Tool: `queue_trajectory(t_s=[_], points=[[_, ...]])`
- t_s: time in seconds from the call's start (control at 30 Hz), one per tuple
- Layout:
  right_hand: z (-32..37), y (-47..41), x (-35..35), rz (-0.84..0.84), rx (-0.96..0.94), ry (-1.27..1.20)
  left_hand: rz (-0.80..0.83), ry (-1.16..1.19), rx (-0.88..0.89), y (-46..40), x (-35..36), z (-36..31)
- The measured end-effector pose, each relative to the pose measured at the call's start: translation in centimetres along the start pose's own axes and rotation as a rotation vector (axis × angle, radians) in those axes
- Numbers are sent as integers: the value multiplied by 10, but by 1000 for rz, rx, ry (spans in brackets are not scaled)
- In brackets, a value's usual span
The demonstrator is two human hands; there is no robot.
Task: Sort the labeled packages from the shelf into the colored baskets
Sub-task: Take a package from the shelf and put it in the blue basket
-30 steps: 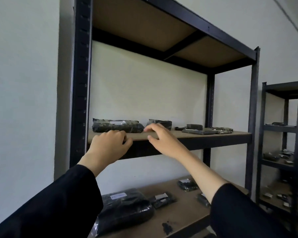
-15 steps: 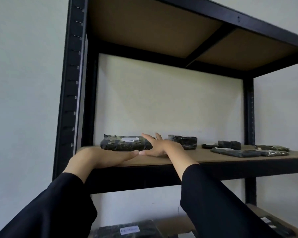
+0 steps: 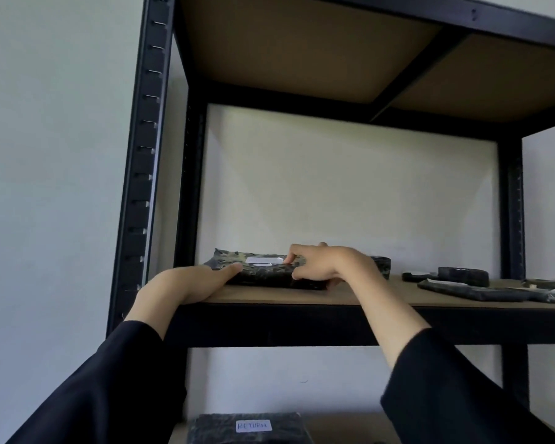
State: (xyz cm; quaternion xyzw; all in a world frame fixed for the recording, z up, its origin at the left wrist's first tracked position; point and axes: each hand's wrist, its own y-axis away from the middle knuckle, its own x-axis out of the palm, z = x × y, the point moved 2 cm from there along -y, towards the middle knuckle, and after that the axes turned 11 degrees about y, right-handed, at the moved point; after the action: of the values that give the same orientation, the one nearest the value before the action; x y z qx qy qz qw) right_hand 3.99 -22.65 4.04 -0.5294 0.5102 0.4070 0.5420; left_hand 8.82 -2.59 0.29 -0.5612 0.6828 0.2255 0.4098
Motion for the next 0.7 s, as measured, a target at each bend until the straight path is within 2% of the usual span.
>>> queue_trajectory(t_s=[0.1,0.17,0.27,0.33,0.7], points=[[-13,18,-9,32,-9,-13,-19,51,-33,3,-2,-1],[-21,17,-10,-57,4,-136,-41,64,-51,6,-3,-2],[-31,8,6,-197,120,-297,-55,47,-69,8,-3,-3],[-37,2,23,-147,170,-347,-46,43,-70,9,-2,-3],[-50,1,33,-209,-35,-827,35,17,-2,7,-4,2]])
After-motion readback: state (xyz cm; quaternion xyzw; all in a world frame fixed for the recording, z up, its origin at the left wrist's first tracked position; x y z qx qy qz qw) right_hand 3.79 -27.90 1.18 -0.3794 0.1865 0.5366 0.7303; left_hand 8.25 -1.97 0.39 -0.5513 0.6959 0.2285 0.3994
